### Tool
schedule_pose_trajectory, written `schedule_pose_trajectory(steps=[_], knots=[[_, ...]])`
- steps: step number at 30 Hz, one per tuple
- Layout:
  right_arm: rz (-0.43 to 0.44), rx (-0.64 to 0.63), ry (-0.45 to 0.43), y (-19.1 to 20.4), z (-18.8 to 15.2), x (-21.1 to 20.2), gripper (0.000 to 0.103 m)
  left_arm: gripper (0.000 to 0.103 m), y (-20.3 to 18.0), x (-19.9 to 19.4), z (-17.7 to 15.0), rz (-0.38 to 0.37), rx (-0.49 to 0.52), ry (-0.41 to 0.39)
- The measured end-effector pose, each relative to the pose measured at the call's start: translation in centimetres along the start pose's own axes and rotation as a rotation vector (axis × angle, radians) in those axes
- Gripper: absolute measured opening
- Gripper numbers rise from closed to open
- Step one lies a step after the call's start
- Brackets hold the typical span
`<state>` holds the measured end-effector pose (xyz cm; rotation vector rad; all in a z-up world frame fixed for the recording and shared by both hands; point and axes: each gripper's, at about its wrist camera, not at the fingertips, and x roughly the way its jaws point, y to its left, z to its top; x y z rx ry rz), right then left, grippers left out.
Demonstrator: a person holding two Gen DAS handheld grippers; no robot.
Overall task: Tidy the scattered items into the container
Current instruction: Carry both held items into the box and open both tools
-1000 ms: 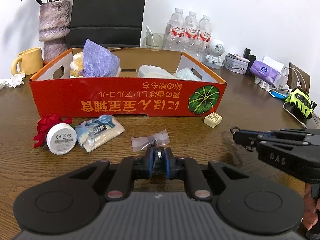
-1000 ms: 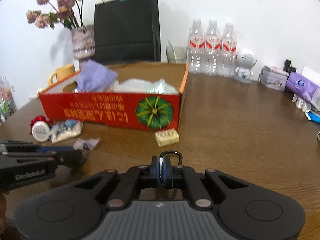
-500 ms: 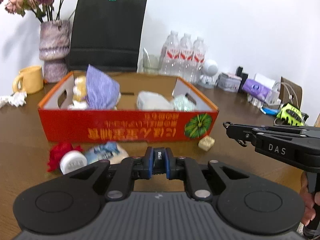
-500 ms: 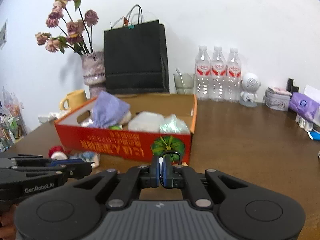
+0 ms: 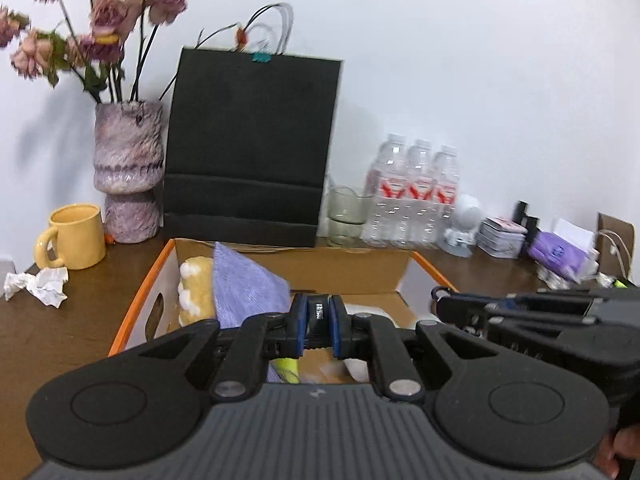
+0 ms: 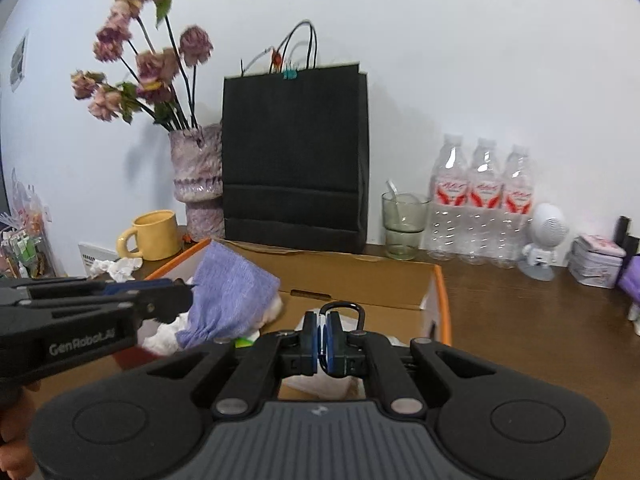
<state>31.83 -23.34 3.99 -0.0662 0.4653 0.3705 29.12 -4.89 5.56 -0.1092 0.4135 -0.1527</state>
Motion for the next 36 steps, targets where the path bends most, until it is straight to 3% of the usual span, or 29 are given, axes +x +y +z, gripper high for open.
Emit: schedule_pose_trajectory(steps=[10, 11, 13, 15, 17, 19, 23, 36], knots=[[-0.027, 0.057, 0.125, -2.6, -0.3, 8.2, 0.004, 0.014, 2.9, 7.0, -0.4, 0.002, -0.011, 0.123], [-0.024, 0.067, 0.131, -2.7, -0.4, 8.4, 0.009, 0.017, 2.9, 7.2, -0.5, 0.002, 0.0, 0.126], [-0.012, 0.09, 0.142, -3.3, -0.4, 8.5, 0.016, 0.038, 2.9, 7.2, -0.5, 0.013, 0.013, 0.118], [0.007, 0.118, 0.136, -3.8, -0.4, 8.2, 0.052, 0.068, 2.9, 6.8, -0.3, 0.034, 0.015, 0.096], [0.006, 0.12, 0.111, -3.9, -0.2, 7.8, 0.075, 0.08, 2.7, 6.4, 0.0, 0.046, 0.022, 0.077], [-0.009, 0.104, 0.095, -3.7, 0.0, 7.4, 0.087, 0.101, 2.6, 5.9, 0.2, 0.051, 0.023, 0.06], [-0.04, 0.097, 0.103, -3.6, 0.5, 7.0, 0.102, 0.103, 2.2, 5.2, 0.7, 0.096, 0.047, 0.032], [-0.052, 0.111, 0.068, -3.6, 1.3, 4.4, 0.103, 0.103, 2.4, 3.4, 1.4, 0.107, 0.039, 0.007]])
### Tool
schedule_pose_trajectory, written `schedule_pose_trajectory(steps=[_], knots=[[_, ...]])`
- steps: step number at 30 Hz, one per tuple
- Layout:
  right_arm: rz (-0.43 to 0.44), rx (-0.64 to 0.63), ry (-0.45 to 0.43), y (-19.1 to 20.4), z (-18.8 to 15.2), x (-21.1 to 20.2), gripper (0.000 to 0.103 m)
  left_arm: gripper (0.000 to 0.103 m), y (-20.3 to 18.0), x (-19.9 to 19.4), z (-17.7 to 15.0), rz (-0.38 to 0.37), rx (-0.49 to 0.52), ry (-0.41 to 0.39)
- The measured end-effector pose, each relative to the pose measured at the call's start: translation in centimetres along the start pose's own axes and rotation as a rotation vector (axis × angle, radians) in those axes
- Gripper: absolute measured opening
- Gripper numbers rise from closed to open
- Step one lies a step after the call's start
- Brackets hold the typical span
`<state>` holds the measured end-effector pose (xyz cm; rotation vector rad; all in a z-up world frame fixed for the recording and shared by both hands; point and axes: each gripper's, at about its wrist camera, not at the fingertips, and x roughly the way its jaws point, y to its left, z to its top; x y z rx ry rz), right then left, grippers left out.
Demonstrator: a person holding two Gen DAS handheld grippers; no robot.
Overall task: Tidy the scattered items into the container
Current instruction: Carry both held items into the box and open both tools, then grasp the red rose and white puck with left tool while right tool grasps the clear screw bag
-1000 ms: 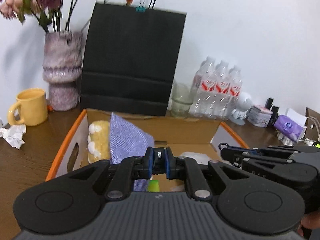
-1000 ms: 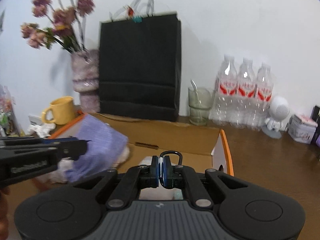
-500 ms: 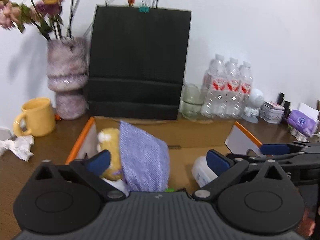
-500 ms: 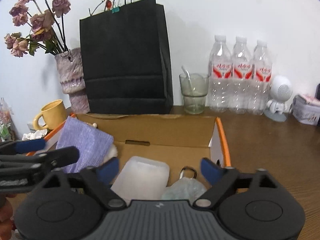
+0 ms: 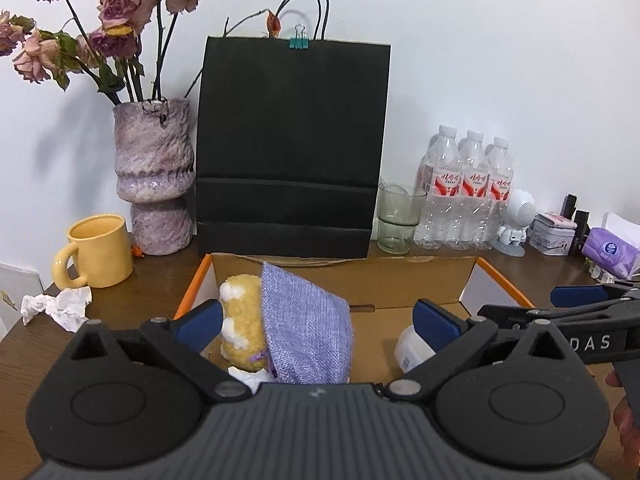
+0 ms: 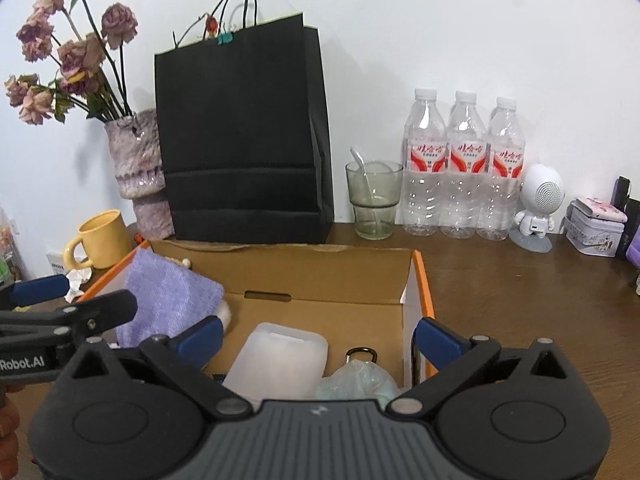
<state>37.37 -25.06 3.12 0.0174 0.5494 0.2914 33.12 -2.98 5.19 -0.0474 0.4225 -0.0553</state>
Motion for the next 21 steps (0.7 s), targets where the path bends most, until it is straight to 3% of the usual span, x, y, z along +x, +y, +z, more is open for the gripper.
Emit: schedule_pose_trajectory(steps=[8, 15, 21], knots=[[-0.018, -0.022, -0.04, 0.1, -1.3, -4.0, 0.103, 0.103, 1.6, -3.8, -0.3, 0.002, 0.002, -0.04], [-0.019, -0.046, -0.046, 1.1, -4.3, -7.4, 0.103, 0.103, 2.6, -6.9, -2.9, 0.01, 0.043, -0.012], [0.029, -0.067, 0.035, 3.6, -8.0, -7.6, 0.103, 0.102, 3.4, -8.6, -6.2, -0.013, 0.041, 0.025]])
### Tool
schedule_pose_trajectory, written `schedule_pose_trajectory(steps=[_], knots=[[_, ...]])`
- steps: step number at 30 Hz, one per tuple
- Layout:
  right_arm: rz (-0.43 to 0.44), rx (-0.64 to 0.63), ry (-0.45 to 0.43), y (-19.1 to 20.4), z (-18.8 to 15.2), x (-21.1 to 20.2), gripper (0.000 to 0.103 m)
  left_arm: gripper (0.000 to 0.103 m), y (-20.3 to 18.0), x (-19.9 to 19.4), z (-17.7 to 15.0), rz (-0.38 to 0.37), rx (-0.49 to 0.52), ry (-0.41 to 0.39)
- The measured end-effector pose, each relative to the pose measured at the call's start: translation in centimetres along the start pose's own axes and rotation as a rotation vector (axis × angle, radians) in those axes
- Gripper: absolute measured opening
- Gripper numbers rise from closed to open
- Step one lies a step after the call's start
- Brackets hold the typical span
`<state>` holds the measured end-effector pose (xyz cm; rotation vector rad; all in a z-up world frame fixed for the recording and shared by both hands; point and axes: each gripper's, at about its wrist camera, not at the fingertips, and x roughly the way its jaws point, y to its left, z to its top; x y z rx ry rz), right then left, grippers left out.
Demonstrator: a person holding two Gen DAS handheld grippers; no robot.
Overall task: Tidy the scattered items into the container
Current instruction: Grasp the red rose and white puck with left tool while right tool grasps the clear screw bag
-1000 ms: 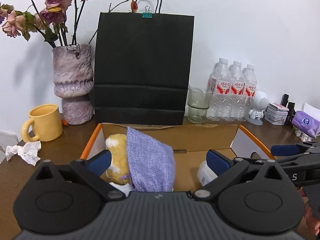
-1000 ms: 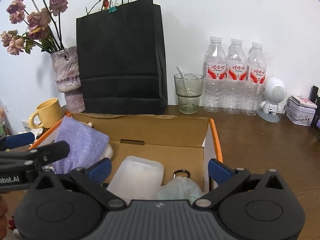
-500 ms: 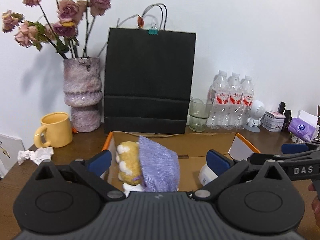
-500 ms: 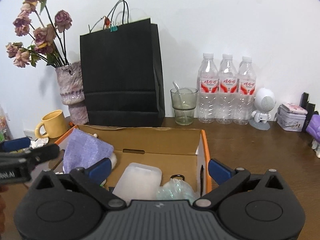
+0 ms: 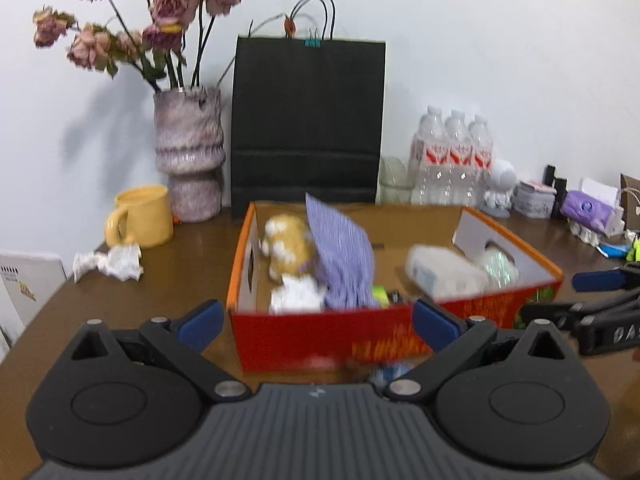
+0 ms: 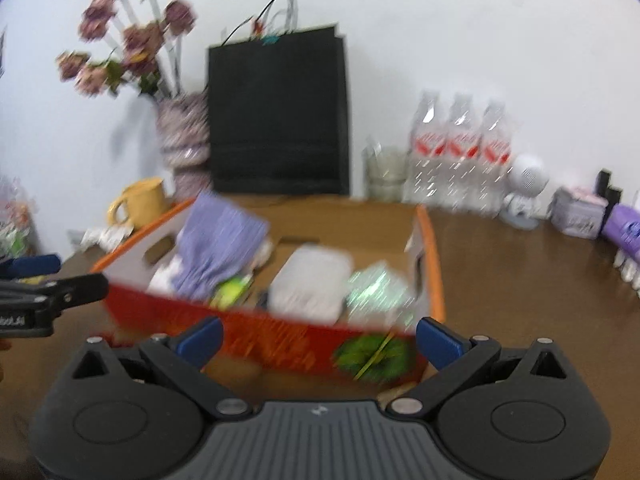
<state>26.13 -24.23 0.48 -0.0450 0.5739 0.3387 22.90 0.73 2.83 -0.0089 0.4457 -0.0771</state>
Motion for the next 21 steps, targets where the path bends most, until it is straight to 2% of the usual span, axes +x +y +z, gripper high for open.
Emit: schedule_pose_trajectory(steps=[4, 7, 9, 13, 16, 19, 20, 21], knots=[[0.015, -0.042, 0.049, 2.3, -1.9, 0.8, 0.1, 0.095, 0.9, 0.3, -1.7, -0.03, -0.027, 0.056], [0.015, -0.066, 0.069, 3.8, -3.0, 1.4, 0.096, 0.091, 2.0, 1.4, -2.6, -0.07, -0.057, 0.132], [0.009, -0.081, 0.082, 4.5, -3.4, 1.9, 0.096, 0.085, 2.8, 1.9, -3.1, -0.092, -0.088, 0.163], [-0.006, -0.083, 0.093, 5.2, -3.6, 2.5, 0.095, 0.08, 3.3, 2.3, -3.5, -0.105, -0.084, 0.179], [0.003, -0.075, 0.11, 5.4, -3.7, 2.9, 0.084, 0.077, 2.7, 2.4, -3.7, -0.114, -0.057, 0.194], [0.002, -0.07, 0.126, 5.5, -3.9, 3.3, 0.079, 0.065, 2.2, 2.7, -4.0, -0.11, -0.026, 0.214], [0.009, -0.064, 0.121, 5.4, -3.9, 3.2, 0.072, 0.06, 2.2, 2.7, -4.2, -0.115, -0.025, 0.22], [0.012, -0.059, 0.117, 5.4, -3.8, 3.2, 0.063, 0.059, 2.2, 2.7, -4.3, -0.117, -0.024, 0.223]])
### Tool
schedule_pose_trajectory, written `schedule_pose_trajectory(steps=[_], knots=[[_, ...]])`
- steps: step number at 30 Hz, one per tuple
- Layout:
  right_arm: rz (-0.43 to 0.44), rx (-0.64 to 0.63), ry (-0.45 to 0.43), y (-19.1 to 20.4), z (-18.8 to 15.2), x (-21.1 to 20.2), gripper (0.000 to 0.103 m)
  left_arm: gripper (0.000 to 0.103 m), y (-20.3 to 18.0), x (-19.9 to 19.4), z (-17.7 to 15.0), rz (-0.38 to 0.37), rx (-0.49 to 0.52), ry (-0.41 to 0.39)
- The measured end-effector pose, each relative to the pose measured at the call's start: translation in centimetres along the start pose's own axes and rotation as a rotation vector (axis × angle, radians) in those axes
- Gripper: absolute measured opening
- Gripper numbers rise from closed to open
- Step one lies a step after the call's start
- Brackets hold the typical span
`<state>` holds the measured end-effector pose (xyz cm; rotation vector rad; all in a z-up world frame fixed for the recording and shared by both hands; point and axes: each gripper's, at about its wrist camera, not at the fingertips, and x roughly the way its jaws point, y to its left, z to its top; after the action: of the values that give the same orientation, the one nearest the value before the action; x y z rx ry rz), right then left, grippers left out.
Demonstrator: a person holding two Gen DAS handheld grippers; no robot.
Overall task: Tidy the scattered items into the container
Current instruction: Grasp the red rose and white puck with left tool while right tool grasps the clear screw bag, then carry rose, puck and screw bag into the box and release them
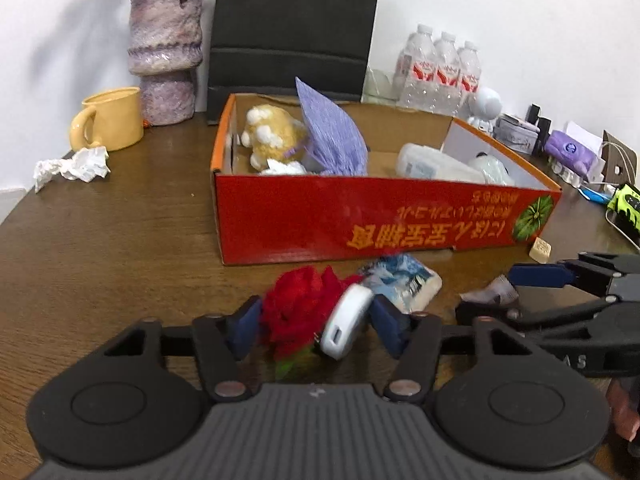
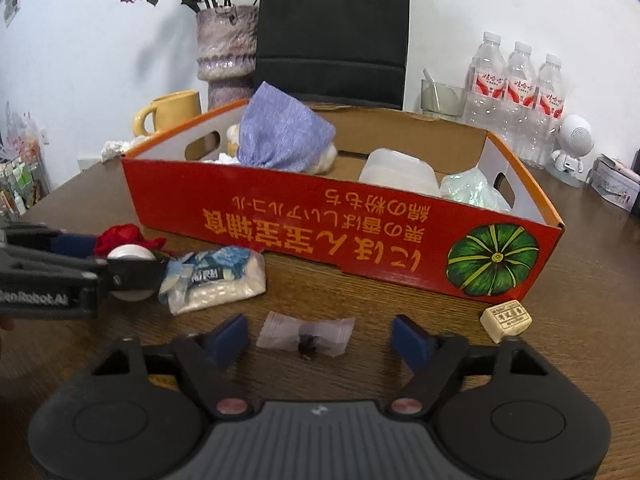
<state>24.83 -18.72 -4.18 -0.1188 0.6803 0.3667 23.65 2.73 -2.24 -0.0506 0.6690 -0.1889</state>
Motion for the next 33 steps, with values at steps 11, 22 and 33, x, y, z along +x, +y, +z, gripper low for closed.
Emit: schedule_pose_trajectory(steps=[11, 22, 33], knots=[[-0.024, -0.017, -0.064, 0.5, -0.9, -1.6, 0.021, 0.056, 0.2, -0.8, -0.4, -0.005, -0.013, -0.028], [-0.004, 0.019, -0.09, 0.0, -1.5, -2.9, 0.01, 0.056, 0.4, -1.8, -0.6, 0.001, -0.027, -0.064], [0.051, 0.091, -0.165, -1.5, -0.8, -4.9, 0.0, 0.055, 0.3, -4.0, -0.5, 0.013, -0.048, -0.156]])
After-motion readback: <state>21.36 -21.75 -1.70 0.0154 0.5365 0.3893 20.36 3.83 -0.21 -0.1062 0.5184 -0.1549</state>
